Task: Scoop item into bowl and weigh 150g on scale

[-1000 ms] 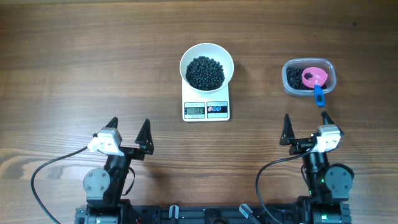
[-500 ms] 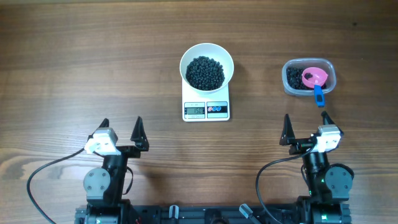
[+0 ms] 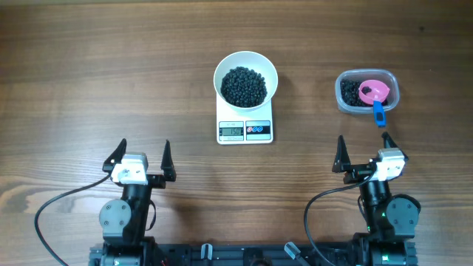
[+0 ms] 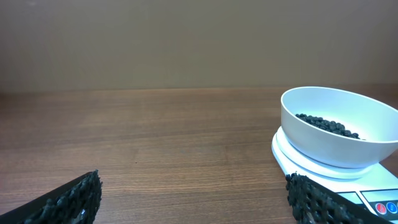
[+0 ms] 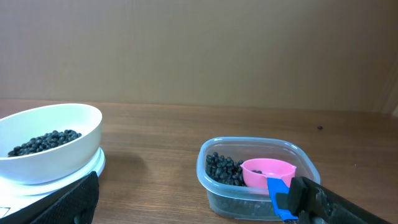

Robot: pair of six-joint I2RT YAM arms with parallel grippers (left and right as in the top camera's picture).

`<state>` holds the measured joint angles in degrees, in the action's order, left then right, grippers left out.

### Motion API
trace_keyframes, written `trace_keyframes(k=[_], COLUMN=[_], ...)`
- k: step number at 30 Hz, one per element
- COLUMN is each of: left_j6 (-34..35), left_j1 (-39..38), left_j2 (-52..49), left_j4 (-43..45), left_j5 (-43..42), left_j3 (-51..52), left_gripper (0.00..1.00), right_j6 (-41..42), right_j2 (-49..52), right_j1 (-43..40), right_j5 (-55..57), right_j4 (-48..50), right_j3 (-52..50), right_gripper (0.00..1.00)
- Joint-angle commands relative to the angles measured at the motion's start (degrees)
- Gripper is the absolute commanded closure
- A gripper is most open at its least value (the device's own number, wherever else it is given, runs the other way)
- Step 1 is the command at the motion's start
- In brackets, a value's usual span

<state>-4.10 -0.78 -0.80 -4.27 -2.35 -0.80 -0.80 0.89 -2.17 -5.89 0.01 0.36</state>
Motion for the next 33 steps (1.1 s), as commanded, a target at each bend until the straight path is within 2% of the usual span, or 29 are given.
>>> trace_keyframes(k=[1, 3, 33], left_j6=[-0.24, 1.75, 1.53], left_j1=[0.31, 0.31, 0.31], left_j2=[0.63, 0.63, 0.63], left_j4=[-0.20, -0.20, -0.09], left_j5=[0.96, 1.01, 0.92], left_j3=[0.48, 0.48, 0.48], left_gripper=[0.00, 0.00, 0.00], right_j6=[-0.70, -0.70, -0.70], right_j2=[-0.46, -0.46, -0.46], right_j1=[0.39, 0.39, 0.39], right_j5=[0.96, 0.98, 0.98], right_j4=[0.13, 0.13, 0.13], right_j3=[-0.07, -0.07, -0.07], right_gripper=[0.00, 0.00, 0.01])
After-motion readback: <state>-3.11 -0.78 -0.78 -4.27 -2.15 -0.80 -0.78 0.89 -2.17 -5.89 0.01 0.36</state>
